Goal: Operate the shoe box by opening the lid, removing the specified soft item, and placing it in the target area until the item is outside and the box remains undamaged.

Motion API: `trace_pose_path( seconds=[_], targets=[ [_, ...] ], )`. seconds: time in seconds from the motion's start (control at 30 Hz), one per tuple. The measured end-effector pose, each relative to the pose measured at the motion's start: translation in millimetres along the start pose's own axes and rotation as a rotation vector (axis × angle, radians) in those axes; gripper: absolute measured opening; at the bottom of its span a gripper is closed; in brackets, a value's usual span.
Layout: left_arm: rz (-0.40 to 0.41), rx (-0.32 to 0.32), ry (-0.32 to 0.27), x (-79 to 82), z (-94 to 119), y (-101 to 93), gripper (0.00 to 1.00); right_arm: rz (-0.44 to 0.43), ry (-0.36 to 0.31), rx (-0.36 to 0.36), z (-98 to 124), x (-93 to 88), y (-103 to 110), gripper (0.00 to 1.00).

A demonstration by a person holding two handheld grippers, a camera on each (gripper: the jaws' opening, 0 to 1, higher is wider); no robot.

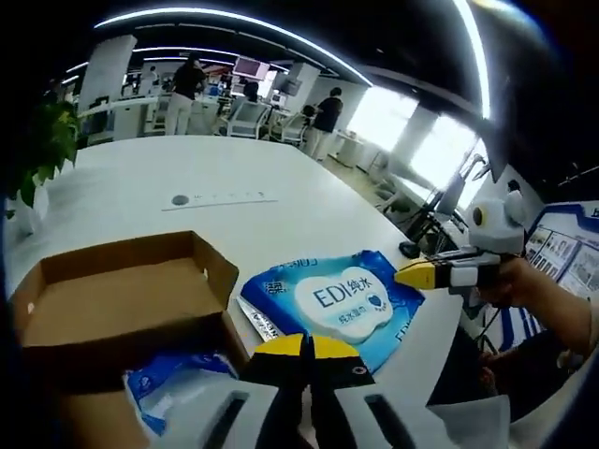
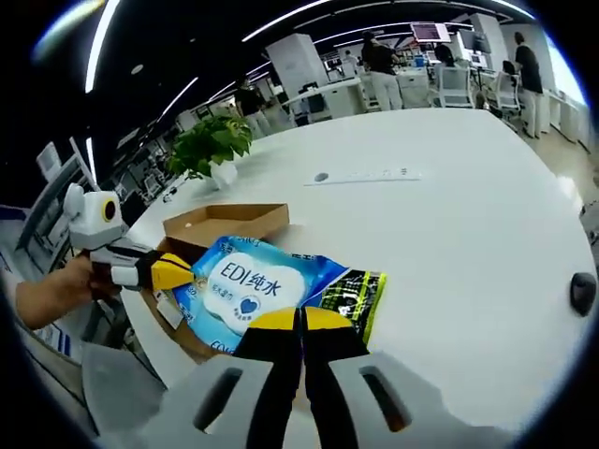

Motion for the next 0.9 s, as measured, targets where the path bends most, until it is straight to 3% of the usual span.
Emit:
trace_pose_path(
  seconds=[0.9],
  targets=[
    [-0.088, 0.04, 0.162, 9.0, -66.0, 21.8, 0.0, -0.051, 0.074, -0.034, -59.7, -9.6, -51.8, 0.0]
  ],
)
Point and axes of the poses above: the point that each gripper's makers call its tool centre point, and the gripper's own axes: z roughly backward along the fingers, y roughly to its left, x roughly out of its top, the point moved 10 cm from there along z, roughly backward along the fingers, and after that the axes turned 4 degrees about -x, right-handed, at the moved point
